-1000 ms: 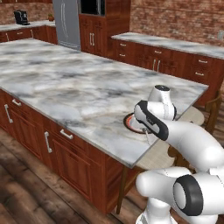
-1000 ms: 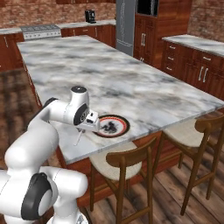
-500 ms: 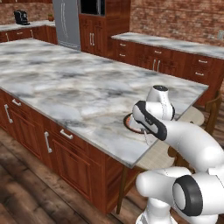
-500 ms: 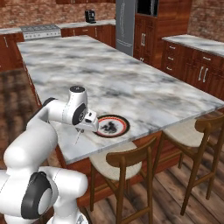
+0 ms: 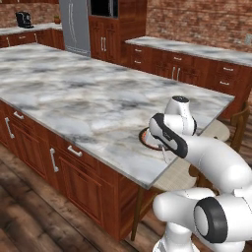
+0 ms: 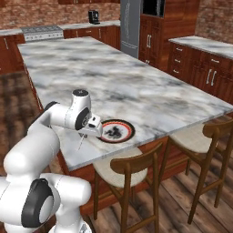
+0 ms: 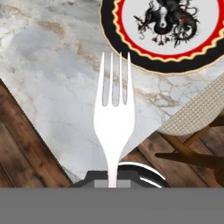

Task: Take the fork and place it on the left side of the plate. Then take the spoon and place it on the right side of the plate. Make sure they're directly next to the plate.

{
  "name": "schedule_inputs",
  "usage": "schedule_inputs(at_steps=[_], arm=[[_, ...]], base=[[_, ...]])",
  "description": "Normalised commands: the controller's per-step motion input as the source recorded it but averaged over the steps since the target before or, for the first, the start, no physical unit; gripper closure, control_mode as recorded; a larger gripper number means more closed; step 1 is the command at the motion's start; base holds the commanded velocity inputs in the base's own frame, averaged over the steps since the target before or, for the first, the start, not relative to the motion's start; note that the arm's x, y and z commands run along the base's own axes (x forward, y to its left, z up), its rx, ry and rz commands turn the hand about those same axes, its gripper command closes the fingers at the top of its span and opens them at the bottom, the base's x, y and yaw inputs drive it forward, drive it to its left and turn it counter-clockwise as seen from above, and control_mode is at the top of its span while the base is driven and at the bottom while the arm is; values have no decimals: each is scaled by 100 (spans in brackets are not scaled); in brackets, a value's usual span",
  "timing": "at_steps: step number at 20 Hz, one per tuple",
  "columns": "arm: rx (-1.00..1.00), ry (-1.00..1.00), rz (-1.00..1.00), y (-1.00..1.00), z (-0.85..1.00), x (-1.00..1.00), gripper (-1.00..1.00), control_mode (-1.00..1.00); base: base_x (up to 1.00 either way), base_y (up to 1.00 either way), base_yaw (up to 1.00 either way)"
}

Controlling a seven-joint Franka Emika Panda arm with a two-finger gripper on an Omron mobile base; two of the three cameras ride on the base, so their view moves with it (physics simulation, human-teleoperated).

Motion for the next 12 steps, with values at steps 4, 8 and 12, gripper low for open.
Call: schedule_inputs(at_steps=[4, 8, 12], arm=[[0, 0, 0, 0, 0, 0, 100, 100], [0, 0, 0, 0, 0, 0, 100, -100], [0, 0, 0, 0, 0, 0, 100, -100]], base=[[0, 0, 0], [0, 0, 0], [0, 0, 0]])
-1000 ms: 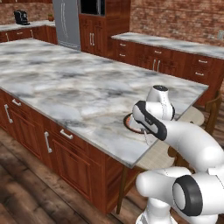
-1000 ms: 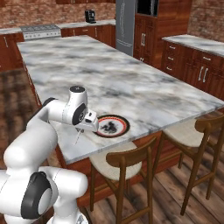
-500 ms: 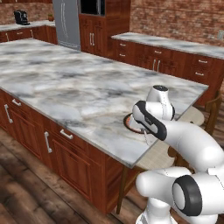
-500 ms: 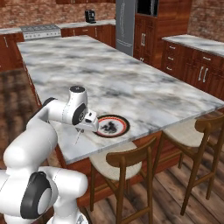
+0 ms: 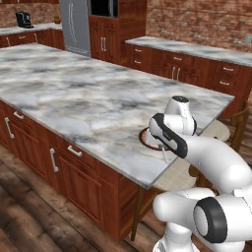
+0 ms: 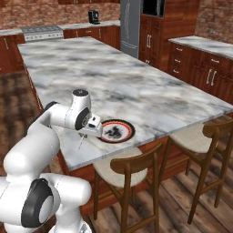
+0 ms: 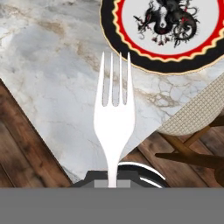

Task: Take the fork and place it on the left side of the plate. Then take the spoon and place it on the right side of the plate. Make sure they're directly next to the plate.

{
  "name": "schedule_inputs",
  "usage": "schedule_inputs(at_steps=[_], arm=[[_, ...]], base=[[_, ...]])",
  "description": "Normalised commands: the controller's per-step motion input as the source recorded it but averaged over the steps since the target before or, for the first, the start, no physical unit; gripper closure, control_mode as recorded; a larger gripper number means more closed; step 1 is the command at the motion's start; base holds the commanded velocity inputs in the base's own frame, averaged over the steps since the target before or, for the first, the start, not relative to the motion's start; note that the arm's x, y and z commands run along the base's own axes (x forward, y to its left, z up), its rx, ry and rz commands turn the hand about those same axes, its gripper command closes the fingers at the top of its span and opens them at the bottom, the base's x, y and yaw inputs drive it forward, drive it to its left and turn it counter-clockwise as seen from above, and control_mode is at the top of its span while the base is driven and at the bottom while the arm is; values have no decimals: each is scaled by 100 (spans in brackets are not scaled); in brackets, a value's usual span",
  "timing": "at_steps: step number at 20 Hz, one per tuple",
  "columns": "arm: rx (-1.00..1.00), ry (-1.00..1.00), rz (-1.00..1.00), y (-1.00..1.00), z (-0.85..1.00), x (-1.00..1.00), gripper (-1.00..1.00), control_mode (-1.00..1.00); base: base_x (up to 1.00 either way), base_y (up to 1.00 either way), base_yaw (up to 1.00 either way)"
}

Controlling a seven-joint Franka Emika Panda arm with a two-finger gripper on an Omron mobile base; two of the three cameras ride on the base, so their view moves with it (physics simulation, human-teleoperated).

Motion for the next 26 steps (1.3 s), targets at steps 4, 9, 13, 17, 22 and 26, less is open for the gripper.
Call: schedule_inputs(at_steps=[4, 9, 13, 17, 22, 26], arm=[[0, 0, 0, 0, 0, 0, 100, -100], [-2, 1, 14, -3, -20, 25, 100, -100], [0, 2, 33, 0, -11, 59, 100, -100], [0, 13, 29, 0, -14, 90, 100, -100], [-10, 18, 10, 40, -25, 67, 100, -100], [-17, 19, 6, 27, -41, 28, 100, -100]], base=[[0, 0, 0], [0, 0, 0], [0, 0, 0], [0, 0, 0], [0, 0, 0], [0, 0, 0]])
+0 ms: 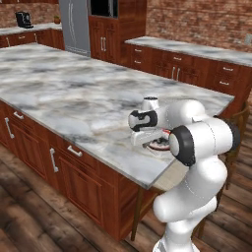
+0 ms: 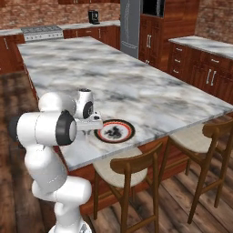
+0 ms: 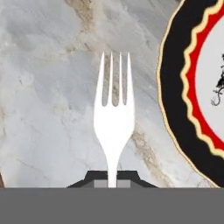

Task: Take the fork and place it on the left side of the plate. Then take the spoon and place it on the right side of the plate. Make sure they're directly next to the plate.

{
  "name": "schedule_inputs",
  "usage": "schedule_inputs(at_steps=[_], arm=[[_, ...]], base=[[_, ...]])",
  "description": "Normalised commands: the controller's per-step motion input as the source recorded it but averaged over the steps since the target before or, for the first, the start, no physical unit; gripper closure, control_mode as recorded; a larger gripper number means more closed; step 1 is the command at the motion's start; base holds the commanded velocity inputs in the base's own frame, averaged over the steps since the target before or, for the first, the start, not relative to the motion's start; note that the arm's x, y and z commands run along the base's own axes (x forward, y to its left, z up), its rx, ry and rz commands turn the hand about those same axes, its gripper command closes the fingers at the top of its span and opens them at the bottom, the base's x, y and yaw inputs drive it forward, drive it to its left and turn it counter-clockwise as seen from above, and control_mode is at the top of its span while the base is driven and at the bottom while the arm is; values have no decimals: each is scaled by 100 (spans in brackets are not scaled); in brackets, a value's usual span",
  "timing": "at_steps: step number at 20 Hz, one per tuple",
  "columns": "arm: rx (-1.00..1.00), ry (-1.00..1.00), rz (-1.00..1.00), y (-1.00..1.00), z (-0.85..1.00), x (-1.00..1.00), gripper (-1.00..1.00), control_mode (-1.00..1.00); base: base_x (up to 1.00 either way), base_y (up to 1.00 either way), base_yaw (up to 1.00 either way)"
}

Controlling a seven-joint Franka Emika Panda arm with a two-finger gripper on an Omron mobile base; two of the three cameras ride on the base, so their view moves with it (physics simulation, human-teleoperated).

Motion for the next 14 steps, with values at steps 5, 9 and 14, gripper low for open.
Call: schedule_inputs(at_steps=[5, 9, 14], arm=[[-12, 18, 5, -3, -52, 30, 100, -100], [-5, 6, 3, -13, -32, 9, 100, -100], [0, 0, 2, -4, -22, 19, 100, -100]], base=[[0, 0, 0], [0, 0, 0], [0, 0, 0]])
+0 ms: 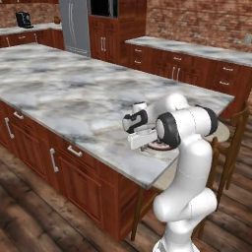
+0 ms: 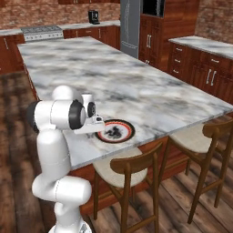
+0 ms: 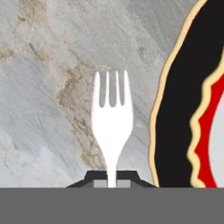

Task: Take the fork and place it on the left side of the plate. Then take the spoon and place it on the right side of the plate. Make sure they're directly next to the plate.

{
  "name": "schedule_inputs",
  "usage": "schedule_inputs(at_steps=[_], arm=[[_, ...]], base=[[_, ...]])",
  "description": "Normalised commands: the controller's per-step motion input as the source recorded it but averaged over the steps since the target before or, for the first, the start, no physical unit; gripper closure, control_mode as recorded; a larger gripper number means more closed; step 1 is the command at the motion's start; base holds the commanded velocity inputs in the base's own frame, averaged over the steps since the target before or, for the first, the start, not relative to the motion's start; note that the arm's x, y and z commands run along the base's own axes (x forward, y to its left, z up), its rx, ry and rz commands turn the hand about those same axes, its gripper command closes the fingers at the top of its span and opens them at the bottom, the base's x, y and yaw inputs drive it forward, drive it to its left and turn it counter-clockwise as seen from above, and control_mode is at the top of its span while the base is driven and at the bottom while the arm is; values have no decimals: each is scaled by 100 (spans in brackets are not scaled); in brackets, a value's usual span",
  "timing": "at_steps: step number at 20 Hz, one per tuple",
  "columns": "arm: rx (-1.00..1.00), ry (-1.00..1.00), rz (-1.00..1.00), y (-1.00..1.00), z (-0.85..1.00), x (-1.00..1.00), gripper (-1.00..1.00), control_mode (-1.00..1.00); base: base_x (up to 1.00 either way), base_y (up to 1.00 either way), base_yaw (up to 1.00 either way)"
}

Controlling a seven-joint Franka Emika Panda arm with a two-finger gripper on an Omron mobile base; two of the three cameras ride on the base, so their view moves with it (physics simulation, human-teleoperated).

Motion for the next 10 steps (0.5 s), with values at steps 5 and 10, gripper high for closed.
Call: schedule_inputs(at_steps=[5, 10], arm=[[0, 0, 2, -4, -25, 27, 100, -100], [1, 1, 2, 0, -33, 21, 100, -100]], base=[[0, 0, 0], [0, 0, 0]])
